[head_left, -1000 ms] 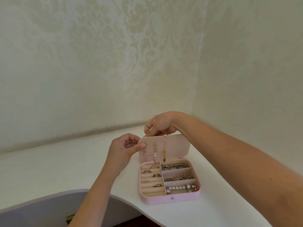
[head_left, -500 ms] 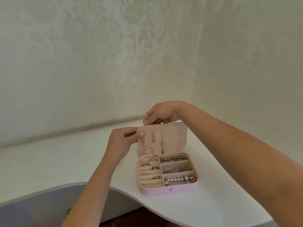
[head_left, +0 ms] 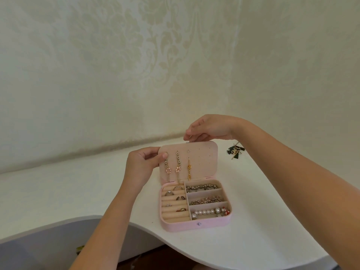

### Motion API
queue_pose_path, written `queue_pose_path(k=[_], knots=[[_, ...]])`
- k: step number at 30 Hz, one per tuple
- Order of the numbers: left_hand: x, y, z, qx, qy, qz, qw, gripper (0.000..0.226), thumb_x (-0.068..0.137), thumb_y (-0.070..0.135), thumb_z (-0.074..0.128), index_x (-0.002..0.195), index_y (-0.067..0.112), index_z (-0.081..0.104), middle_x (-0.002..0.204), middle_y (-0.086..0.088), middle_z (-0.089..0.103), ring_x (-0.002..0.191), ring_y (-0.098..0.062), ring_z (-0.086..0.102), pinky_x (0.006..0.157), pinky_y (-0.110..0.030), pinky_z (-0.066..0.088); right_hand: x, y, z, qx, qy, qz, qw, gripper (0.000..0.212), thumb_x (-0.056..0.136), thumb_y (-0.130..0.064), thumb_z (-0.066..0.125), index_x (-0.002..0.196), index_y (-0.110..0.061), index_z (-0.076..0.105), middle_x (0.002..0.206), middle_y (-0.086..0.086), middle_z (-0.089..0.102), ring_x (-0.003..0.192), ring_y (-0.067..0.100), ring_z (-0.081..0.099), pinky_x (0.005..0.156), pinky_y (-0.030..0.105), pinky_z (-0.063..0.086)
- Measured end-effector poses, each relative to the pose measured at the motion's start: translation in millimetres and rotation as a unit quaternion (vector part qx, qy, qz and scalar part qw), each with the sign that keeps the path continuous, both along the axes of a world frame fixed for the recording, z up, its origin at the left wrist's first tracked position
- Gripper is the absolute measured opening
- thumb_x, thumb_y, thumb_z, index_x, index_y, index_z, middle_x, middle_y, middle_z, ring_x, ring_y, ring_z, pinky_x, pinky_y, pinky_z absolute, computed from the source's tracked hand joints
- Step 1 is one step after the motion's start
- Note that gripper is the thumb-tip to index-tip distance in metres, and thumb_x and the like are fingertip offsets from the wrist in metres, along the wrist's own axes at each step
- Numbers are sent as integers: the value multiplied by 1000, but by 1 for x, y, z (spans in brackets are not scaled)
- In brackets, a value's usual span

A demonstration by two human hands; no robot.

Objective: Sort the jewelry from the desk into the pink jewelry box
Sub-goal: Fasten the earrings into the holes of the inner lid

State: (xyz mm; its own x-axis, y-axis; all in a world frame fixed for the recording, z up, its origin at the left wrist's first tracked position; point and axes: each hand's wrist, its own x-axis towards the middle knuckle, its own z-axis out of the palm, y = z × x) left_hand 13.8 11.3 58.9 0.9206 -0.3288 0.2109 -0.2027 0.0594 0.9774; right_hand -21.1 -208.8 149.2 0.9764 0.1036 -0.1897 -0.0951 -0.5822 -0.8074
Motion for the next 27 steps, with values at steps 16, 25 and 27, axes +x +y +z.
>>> queue_pose_path(k=[16,25,27], knots=[[8,2,12,105,-40,-47,993,8,86,1,63,84,7,67,78,-9,67,64,-7,64,67,-17,55,-31,8,-21,-88,-145,-64,983,30,68,-23,84,94,-14,72,88,4,72,76,6,61,70,20,44],[10,4,15,127,-40,-57,990,8,87,1,62,85,9,66,73,-3,65,65,-8,63,71,-21,56,-22,20,-19,-136,-145,-73,977,19,67,-22,84,82,-18,73,77,-5,68,66,2,58,53,4,39],[9,4,15,125,-39,-58,990,7,87,1,62,86,7,66,73,-3,65,63,-5,63,70,-20,56,-21,22,-18,-149,-144,-74,976,19,68,-23,84,83,-17,74,77,-6,68,69,3,58,57,8,41]])
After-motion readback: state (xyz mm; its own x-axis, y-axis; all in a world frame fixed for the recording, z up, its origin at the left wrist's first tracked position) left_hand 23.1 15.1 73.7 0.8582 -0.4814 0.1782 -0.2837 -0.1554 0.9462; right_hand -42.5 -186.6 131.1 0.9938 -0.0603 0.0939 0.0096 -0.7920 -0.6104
